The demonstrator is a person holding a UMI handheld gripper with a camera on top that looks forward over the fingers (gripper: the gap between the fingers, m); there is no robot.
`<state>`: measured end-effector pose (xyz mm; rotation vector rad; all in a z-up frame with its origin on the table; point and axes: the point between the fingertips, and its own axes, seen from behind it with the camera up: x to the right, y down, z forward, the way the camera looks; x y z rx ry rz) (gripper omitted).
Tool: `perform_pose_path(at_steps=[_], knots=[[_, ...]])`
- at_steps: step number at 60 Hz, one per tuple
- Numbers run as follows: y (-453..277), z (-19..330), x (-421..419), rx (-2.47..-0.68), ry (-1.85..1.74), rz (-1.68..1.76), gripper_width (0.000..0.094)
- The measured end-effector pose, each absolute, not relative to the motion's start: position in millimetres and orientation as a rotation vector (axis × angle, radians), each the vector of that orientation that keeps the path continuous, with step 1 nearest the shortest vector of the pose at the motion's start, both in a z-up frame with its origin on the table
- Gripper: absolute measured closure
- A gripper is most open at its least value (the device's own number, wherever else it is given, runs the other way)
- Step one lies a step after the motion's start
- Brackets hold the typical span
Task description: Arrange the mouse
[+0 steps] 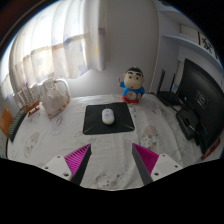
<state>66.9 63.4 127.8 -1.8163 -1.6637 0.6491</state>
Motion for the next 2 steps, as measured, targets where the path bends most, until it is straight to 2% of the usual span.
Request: perform_pose_path(at_steps=[2], knots=[[61.6, 129.8, 66.7, -1.826, -1.656, 0.664, 0.0089]])
